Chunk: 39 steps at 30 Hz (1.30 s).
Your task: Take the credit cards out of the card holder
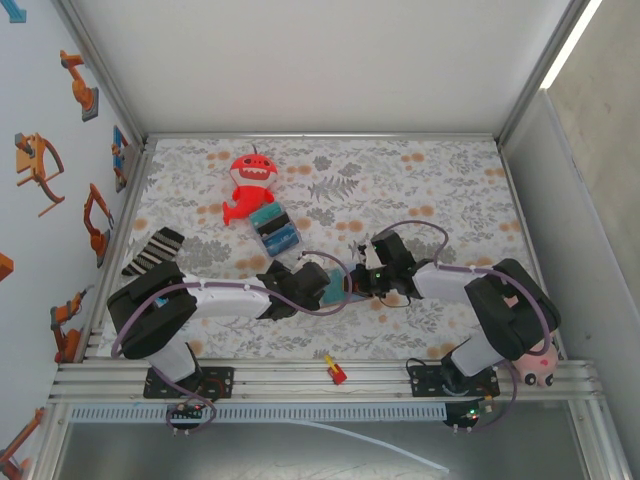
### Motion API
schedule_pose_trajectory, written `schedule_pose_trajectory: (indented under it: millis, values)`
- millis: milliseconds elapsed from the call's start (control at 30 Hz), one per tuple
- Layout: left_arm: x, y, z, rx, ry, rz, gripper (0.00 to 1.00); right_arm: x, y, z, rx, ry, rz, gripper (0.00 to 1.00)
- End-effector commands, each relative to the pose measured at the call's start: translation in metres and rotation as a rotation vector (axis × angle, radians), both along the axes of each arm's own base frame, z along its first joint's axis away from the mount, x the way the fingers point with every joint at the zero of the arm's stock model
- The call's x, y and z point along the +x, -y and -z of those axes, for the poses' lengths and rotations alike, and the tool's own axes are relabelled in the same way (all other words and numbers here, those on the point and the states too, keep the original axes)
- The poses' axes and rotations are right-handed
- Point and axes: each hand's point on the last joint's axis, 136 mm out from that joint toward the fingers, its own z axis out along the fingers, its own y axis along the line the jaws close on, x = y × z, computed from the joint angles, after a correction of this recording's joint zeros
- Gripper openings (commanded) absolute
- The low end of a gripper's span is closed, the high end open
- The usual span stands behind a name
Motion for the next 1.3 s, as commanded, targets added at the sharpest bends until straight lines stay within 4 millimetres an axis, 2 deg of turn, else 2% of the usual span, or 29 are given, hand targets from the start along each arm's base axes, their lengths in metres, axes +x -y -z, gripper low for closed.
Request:
schedule_pose_trajectory:
  millis: [0, 300, 567, 733, 1033, 1267]
  values:
    - [-0.004, -0.017, 0.010, 0.100, -0.017, 0.000, 0.97, 0.010, 0.004, -0.006, -0.034, 0.041, -0.008, 0.00]
    - [0.000, -0.015, -0.002, 0.087, 0.014, 0.004, 0.97, 0.013, 0.007, -0.012, -0.049, 0.052, -0.011, 0.00]
    - [0.008, 0.001, -0.038, 0.010, 0.072, 0.029, 0.97, 0.012, 0.007, -0.014, -0.043, 0.053, -0.009, 0.00]
    - [0.011, 0.009, -0.049, -0.015, 0.094, 0.046, 0.97, 0.013, 0.007, -0.014, -0.041, 0.053, -0.006, 0.00]
    - [0.017, 0.035, -0.032, -0.018, 0.077, 0.101, 0.97, 0.012, 0.006, -0.015, -0.031, 0.052, -0.007, 0.00]
    - [0.018, 0.039, -0.013, 0.027, 0.046, 0.112, 0.97, 0.010, 0.006, -0.016, -0.025, 0.049, -0.007, 0.00]
